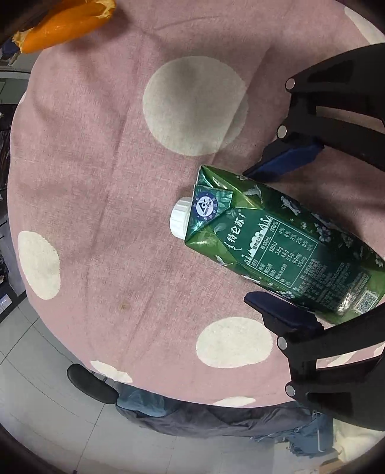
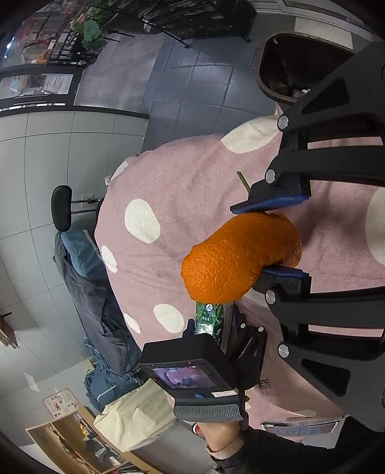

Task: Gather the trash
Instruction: 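Grasp the orange with the right tool while the left tool grasps the green carton, then carry the orange to the bin and open the right tool while the left tool carries the carton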

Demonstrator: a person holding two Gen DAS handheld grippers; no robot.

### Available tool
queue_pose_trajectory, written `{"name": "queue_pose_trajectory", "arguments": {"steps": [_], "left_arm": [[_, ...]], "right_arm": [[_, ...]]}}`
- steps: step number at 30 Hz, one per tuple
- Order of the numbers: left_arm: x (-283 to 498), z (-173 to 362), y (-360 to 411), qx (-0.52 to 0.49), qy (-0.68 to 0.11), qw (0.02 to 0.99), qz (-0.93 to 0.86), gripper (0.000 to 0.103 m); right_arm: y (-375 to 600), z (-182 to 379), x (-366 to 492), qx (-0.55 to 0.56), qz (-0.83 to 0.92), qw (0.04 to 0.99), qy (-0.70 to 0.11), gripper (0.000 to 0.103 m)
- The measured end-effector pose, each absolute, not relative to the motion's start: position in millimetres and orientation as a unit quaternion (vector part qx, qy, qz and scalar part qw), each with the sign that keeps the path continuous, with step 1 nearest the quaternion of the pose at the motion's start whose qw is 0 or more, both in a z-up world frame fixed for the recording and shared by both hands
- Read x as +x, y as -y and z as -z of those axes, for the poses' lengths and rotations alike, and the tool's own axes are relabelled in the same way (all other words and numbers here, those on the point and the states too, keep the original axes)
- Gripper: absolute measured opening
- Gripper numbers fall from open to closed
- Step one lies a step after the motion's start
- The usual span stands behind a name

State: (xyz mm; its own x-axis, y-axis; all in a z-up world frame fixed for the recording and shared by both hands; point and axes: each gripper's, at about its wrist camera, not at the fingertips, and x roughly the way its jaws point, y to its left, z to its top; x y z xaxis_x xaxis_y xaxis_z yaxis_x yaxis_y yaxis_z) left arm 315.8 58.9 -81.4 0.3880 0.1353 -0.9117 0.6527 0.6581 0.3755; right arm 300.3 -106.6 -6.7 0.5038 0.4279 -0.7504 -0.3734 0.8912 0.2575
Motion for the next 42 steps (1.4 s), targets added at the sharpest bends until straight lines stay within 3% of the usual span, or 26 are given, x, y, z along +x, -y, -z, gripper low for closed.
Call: {"name": "queue_pose_trajectory", "arguments": {"steps": [3,5,10,16,25,35,42], "left_arm": [[308.0,76.8,-56.5,0.350,-0.522,0.757,0.179,0.053],[299.2,71.4,-56.7,0.335,-0.507,0.775,0.171,0.049],[283.2,52.4,-64.4,0.235,-0.484,0.836,0.111,0.048],[239.8,15.8,-49.4,0.155,-0.401,0.896,0.108,0.048],[200.9,-6.4,-6.3,0.039,-0.337,0.930,0.144,0.048],[184.2,-15.7,27.0,-0.006,-0.313,0.932,0.184,0.048],[178.6,-22.0,45.1,-0.012,-0.302,0.930,0.207,0.048]], "right_arm": [[115.3,6.8,298.2,0.041,-0.228,0.868,-0.439,0.032],[121.0,6.0,295.3,0.051,-0.227,0.870,-0.435,0.032],[133.3,2.9,288.1,0.063,-0.221,0.876,-0.425,0.032],[157.0,3.5,275.5,0.081,-0.206,0.882,-0.415,0.032],[199.1,4.8,255.6,0.111,-0.172,0.893,-0.400,0.032],[284.6,18.9,238.4,0.153,-0.078,0.903,-0.394,0.032],[336.7,61.3,237.6,0.164,-0.001,0.891,-0.423,0.032]]}}
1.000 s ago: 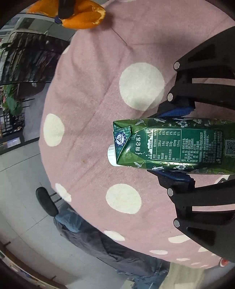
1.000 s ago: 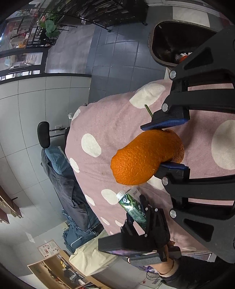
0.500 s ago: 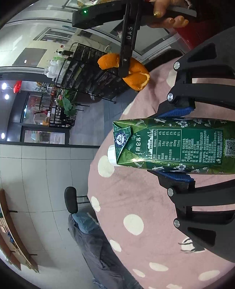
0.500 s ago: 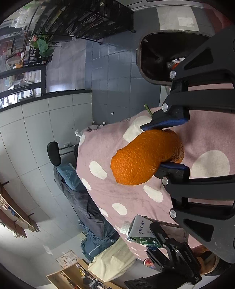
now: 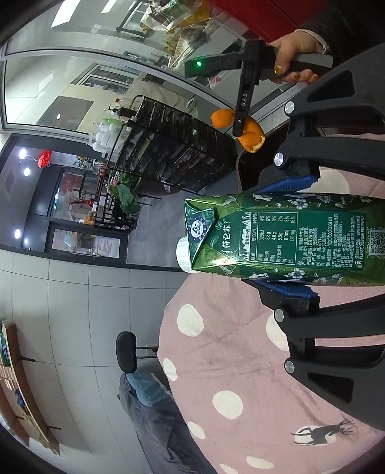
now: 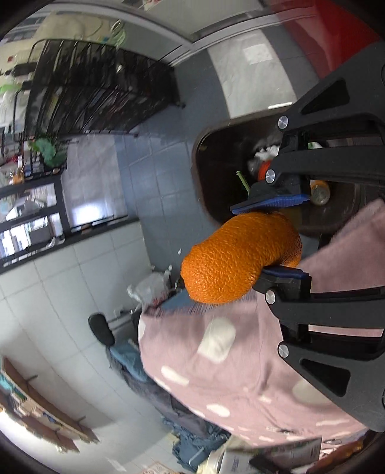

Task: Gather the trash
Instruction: 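Carry the orange to the bin and open the right tool while the left tool carries the carton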

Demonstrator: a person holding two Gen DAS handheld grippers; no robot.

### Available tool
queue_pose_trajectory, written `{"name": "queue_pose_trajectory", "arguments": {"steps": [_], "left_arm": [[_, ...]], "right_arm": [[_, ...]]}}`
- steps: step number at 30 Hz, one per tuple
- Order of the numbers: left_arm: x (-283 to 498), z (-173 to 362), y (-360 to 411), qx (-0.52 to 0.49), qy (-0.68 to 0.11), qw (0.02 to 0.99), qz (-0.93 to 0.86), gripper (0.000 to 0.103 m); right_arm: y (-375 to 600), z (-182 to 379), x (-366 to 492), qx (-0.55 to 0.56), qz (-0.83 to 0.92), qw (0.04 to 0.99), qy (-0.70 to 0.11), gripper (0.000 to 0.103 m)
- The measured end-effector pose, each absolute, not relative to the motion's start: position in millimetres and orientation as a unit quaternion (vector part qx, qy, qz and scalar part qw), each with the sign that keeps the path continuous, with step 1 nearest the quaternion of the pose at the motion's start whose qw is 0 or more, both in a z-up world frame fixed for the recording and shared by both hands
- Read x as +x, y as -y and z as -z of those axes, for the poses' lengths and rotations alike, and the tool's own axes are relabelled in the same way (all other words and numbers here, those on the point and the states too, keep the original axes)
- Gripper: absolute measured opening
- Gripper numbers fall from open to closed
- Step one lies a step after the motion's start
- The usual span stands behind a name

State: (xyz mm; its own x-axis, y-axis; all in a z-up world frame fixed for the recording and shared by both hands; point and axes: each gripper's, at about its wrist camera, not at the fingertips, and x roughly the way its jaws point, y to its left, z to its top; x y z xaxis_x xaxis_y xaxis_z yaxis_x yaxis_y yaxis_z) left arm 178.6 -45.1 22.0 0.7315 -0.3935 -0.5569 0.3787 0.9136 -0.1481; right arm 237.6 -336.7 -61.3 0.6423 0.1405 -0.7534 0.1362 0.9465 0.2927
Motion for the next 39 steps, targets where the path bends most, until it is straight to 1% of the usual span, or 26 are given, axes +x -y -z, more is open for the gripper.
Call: {"name": "queue_pose_trajectory", "arguments": {"steps": [10,19,21,25,27,28,29,39], "left_arm": [[179.2,-24.1,80.8,-0.004,-0.301,0.923,0.239,0.048],[178.1,-23.1,104.4,0.005,-0.299,0.918,0.262,0.048],[178.1,-22.9,108.3,0.003,-0.299,0.916,0.268,0.048],[177.6,-24.2,115.0,0.007,-0.298,0.915,0.273,0.048],[177.5,-24.8,117.4,0.006,-0.299,0.913,0.277,0.048],[177.6,-24.7,117.2,0.004,-0.299,0.913,0.279,0.048],[177.8,-25.0,118.1,0.002,-0.299,0.912,0.281,0.048],[183.8,-25.0,146.1,0.007,-0.301,0.901,0.312,0.048]], "right_arm": [[380.4,149.4,261.0,0.182,0.050,0.847,-0.497,0.032],[391.8,211.8,278.7,0.187,0.067,0.811,-0.550,0.034],[395.9,223.2,281.9,0.191,0.072,0.804,-0.559,0.037],[403.6,235.9,282.0,0.206,0.078,0.796,-0.564,0.048],[405.3,237.6,280.5,0.210,0.079,0.795,-0.563,0.057],[407.5,237.4,278.9,0.213,0.082,0.797,-0.560,0.067],[408.5,236.0,276.7,0.213,0.087,0.798,-0.557,0.069],[412.2,212.5,250.1,0.215,0.096,0.814,-0.531,0.069]]}}
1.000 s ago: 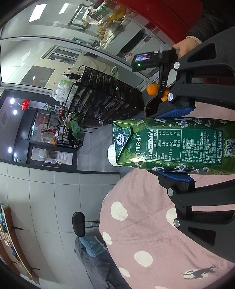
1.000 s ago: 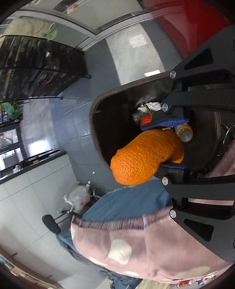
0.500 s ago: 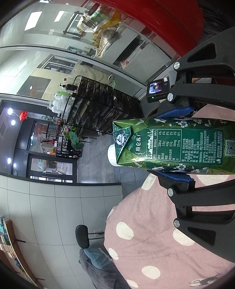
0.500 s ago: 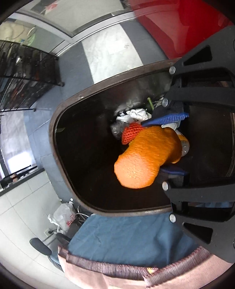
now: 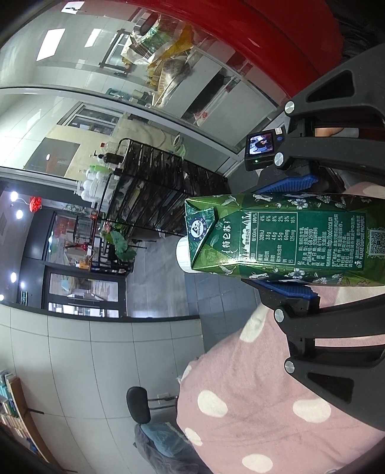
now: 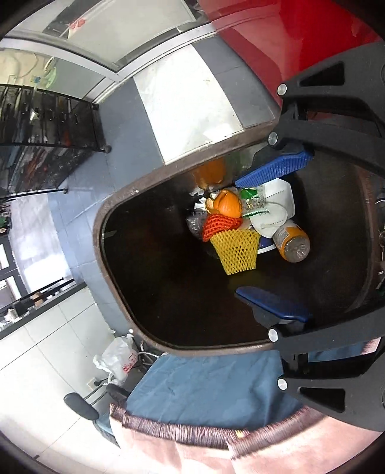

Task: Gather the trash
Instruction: 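Carry the orange to the bin and open the right tool while the left tool carries the carton, then lower the green carton into the bin and open the left tool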

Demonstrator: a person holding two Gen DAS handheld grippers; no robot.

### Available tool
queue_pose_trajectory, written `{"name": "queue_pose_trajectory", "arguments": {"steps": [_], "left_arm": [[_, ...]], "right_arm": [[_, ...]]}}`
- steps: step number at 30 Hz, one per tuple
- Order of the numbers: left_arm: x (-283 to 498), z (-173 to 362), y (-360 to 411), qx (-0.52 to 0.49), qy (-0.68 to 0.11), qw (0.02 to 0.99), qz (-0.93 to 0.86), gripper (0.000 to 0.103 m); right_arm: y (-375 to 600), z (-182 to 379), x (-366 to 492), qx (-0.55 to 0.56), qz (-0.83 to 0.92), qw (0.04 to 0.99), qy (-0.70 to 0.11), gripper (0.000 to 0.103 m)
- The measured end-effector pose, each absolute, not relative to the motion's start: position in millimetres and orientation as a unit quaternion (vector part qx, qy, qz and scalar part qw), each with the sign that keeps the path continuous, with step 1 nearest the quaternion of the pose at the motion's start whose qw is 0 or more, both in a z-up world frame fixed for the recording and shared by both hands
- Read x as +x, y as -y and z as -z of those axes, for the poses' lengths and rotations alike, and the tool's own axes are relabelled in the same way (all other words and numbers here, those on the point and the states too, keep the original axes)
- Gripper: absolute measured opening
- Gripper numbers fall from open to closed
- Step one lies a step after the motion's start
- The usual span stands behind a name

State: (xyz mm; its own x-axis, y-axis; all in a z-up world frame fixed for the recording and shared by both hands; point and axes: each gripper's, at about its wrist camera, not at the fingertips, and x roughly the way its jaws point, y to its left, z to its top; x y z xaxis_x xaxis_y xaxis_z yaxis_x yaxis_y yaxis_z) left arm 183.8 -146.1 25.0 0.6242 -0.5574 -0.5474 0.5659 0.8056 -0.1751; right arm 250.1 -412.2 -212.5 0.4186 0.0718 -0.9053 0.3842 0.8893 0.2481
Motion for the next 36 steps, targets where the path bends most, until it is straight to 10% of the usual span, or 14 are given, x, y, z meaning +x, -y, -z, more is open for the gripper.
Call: {"name": "queue_pose_trajectory", "arguments": {"steps": [23,28,36], "left_arm": [[215.0,45.4,251.0,0.023,-0.407,0.841,0.356,0.049],[215.6,48.2,255.0,0.028,-0.404,0.846,0.348,0.080],[202.2,38.7,245.8,0.037,-0.379,0.858,0.344,0.093]], "right_arm": [[445.7,131.7,188.3,0.195,0.159,0.862,-0.439,0.085],[451.7,131.1,183.9,0.198,0.164,0.861,-0.438,0.085],[440.0,123.4,183.7,0.189,0.156,0.869,-0.429,0.085]]}}
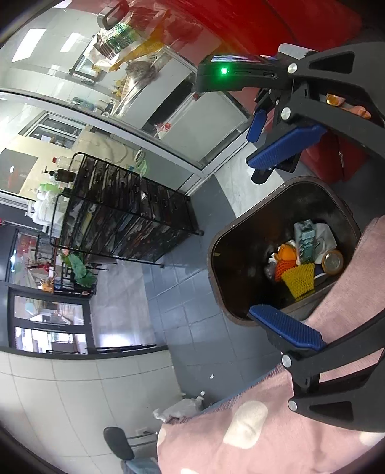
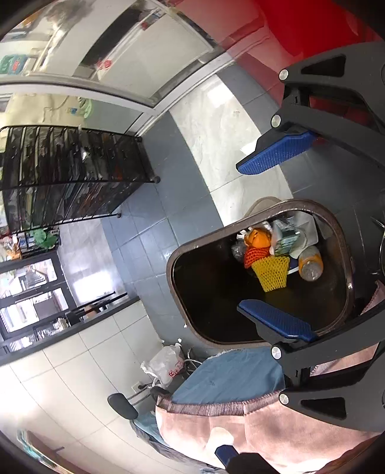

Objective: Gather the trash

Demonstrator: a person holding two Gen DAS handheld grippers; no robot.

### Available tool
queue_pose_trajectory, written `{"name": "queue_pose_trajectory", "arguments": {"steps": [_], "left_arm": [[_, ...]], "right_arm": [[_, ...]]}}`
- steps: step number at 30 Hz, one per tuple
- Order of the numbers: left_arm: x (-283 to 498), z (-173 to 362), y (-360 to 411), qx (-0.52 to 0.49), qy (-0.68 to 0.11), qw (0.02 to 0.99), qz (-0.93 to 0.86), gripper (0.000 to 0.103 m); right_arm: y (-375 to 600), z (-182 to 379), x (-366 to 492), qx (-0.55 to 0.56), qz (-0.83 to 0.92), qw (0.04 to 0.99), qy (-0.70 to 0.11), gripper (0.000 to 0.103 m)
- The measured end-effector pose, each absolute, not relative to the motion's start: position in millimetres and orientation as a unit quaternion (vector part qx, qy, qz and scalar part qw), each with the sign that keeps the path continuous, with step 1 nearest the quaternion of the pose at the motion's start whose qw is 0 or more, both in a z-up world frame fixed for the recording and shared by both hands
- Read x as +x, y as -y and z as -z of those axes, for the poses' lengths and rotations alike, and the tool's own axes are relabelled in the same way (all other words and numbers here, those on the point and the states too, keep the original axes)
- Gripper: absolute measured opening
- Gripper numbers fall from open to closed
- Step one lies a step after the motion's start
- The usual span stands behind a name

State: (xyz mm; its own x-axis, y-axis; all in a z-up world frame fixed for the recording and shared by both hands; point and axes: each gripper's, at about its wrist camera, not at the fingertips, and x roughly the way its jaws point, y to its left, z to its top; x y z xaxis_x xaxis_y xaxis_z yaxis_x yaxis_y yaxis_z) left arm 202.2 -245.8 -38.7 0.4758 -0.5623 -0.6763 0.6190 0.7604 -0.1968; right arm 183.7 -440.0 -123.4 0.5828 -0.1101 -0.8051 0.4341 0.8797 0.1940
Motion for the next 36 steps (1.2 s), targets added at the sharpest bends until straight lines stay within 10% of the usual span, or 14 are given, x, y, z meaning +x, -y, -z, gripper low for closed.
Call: {"name": "queue_pose_trajectory", "arguments": {"steps": [36], "left_arm": [[76.4,1.2,-17.1,-0.055,-0.246,0.967,0.041,0.097]], "right_arm": [[211.2,6.4,109.4,0.014,0.015,0.970,-0.243,0.097]]}}
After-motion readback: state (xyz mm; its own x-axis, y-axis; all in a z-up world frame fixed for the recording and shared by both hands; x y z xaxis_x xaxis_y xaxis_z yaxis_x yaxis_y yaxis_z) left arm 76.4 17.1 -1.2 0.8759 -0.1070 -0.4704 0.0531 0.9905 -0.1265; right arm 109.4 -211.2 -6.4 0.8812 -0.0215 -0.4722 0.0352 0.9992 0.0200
